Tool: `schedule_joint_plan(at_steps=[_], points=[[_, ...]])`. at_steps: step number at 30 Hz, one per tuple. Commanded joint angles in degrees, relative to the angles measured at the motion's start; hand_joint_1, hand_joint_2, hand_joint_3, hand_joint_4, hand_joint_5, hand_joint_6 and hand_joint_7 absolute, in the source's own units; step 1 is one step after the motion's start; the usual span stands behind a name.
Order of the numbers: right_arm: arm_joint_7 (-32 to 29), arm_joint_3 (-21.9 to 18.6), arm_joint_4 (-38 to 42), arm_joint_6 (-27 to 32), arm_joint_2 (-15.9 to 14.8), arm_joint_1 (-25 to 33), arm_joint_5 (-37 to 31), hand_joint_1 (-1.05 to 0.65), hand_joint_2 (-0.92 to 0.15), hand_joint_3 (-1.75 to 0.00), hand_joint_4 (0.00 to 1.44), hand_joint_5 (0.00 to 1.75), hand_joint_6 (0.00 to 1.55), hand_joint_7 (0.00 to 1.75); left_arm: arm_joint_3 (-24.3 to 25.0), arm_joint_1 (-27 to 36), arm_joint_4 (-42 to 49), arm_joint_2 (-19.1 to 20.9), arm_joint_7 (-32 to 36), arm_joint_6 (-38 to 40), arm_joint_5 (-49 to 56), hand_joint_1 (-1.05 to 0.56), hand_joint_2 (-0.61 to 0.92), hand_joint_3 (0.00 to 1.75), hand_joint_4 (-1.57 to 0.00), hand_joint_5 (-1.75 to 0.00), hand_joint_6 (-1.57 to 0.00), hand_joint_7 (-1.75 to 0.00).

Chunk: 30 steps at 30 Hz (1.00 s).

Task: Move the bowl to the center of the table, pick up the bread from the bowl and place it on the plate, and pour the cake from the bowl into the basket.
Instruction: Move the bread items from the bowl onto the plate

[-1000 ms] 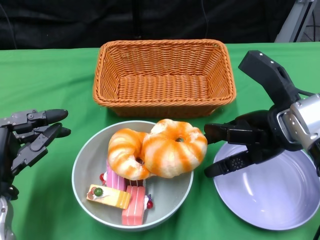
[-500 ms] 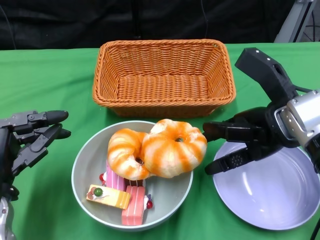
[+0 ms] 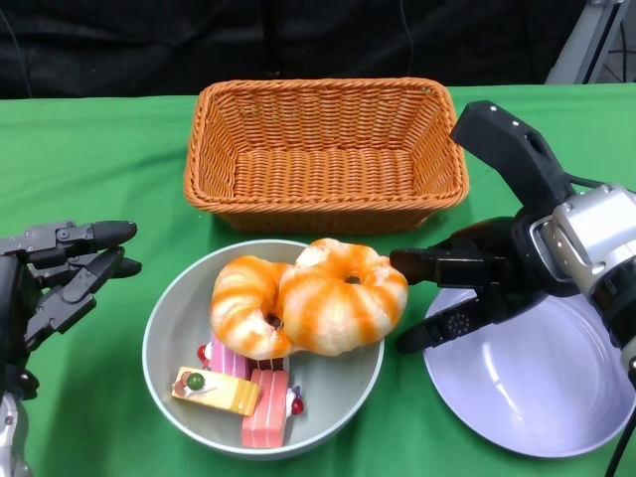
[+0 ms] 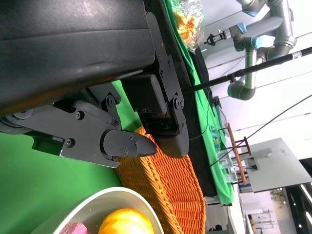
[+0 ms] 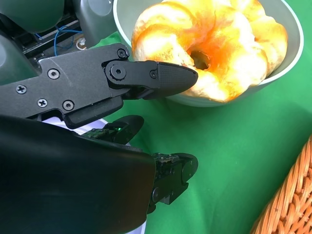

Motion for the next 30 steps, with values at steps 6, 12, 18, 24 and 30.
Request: schedule_joint_plan(at_steps=[6,12,18,24,30], points=[[1.08,0.14,2.33,-1.38,1.11,-2.18,-1.07,-0.78,-0.92,-0.41,0.58,0.12,0.12,0.0,-0.1,-0.12,1.08,0.67,0.72,-1.65,0.34,-0.14,0.92,0.24,-1.01,-0.69,-1.24,-0.04],[1.47,0.28,3.46,-2.67,1.55,-2.47,-2.03,-0.79,-0.92,-0.41,0.59,0.11,0.12,0.0,-0.23,-0.13,1.11,0.64,0.85,-1.79,0.48,-0.15,0.92,0.23,-1.01,-0.7,-1.25,-0.04],[1.4,0.09,3.72,-3.39,1.43,-2.37,-2.24,-0.81,-0.92,-0.41,0.61,0.11,0.11,0.0,-0.39,-0.23,1.41,0.85,1.2,-1.97,1.01,-0.16,0.92,0.23,-1.01,-0.71,-1.25,-0.04],[1.45,-0.83,2.79,-2.34,0.74,-2.21,-1.8,-0.8,-0.92,-0.41,0.6,0.1,0.12,0.01,-0.44,-0.37,1.67,0.94,0.78,-1.91,0.83,-0.15,0.92,0.23,-1.0,-0.71,-1.25,-0.03],[3.45,-0.25,2.03,-3.23,-0.29,-1.97,-2.16,-0.81,-0.92,-0.42,0.59,0.09,0.12,0.01,-0.54,-0.61,2.09,0.91,0.84,-1.95,0.84,-0.13,0.92,0.24,-1.0,-0.72,-1.25,-0.03]])
